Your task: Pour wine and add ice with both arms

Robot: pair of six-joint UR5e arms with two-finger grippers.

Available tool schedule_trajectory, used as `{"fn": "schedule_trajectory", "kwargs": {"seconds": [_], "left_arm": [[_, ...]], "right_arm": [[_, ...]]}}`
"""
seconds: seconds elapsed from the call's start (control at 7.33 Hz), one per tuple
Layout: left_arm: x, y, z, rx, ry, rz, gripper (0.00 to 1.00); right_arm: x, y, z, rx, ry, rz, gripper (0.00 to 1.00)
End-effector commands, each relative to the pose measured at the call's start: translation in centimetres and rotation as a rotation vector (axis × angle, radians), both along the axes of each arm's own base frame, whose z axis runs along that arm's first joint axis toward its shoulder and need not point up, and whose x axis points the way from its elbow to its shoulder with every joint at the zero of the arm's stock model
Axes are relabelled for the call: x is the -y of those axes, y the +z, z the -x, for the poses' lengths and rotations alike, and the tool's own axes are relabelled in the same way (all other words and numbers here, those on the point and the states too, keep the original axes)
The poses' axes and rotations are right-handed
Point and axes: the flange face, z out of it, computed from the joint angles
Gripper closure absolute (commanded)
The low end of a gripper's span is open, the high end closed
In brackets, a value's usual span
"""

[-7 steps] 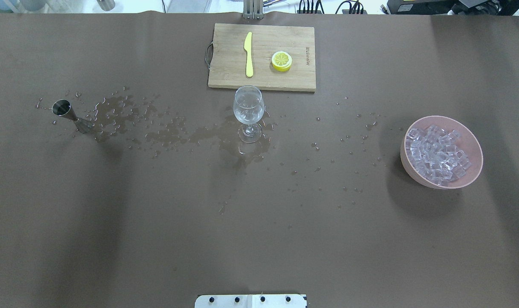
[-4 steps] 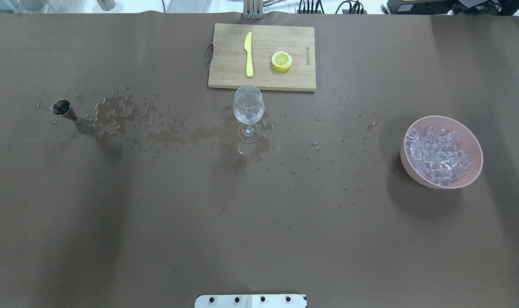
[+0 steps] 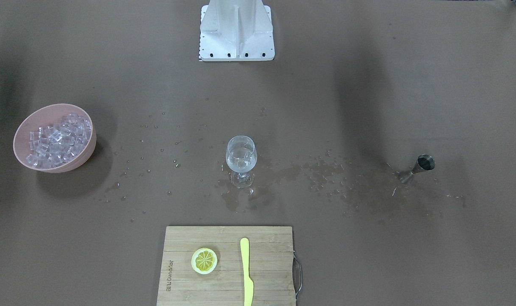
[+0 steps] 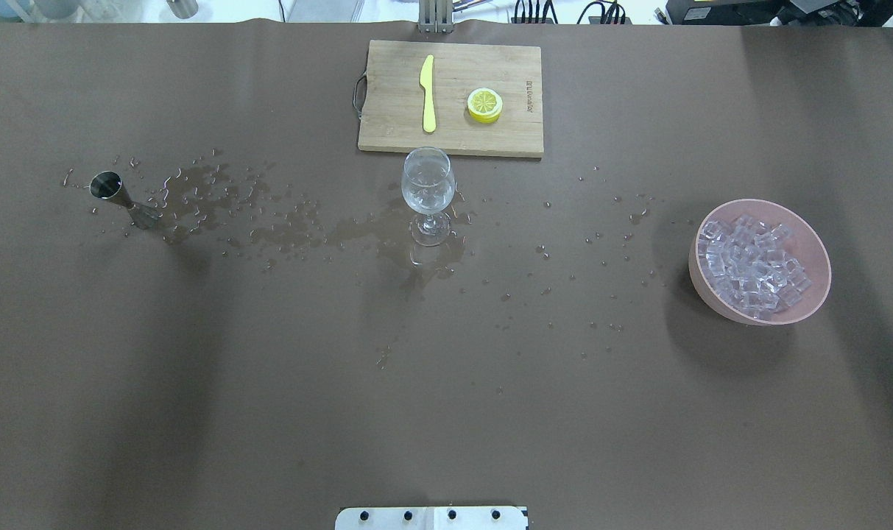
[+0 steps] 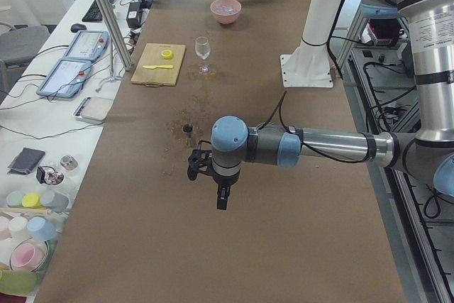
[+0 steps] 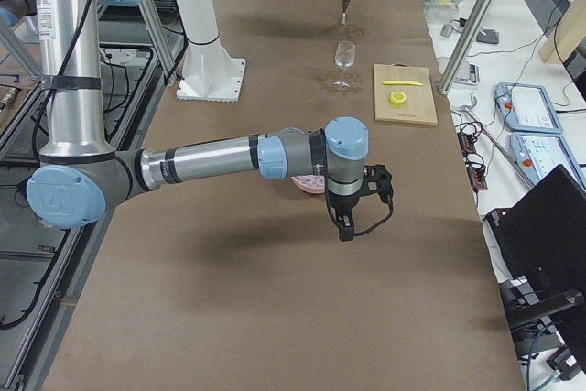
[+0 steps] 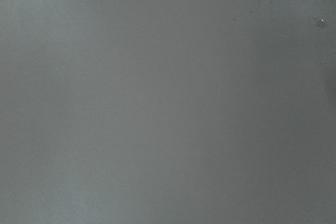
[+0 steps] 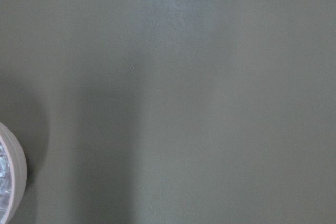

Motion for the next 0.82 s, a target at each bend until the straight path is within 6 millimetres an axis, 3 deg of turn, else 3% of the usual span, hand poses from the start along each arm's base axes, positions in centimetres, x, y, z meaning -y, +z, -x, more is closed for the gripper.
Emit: {"fn": "schedule_trajectory", "kwargs": {"seconds": [0.0,0.41,0.68], "left_arm": [[0.1,-0.1,0.0,0.001,0.0,-0.016,0.02],[0.9,-1.1,0.0,0.0,-0.002,-0.038,0.02],[2.1,-2.0,0.0,0.001,0.0,-0.065,0.02]], "right_arm": [[-0.2,-2.0,-0.1,0.001,0.004,-0.036,0.0],[-0.7,1.1,0.0,0.006,0.002,0.026,0.0],[-1.2,1.7,0.0,0.004,0.0,0.036,0.0]]}}
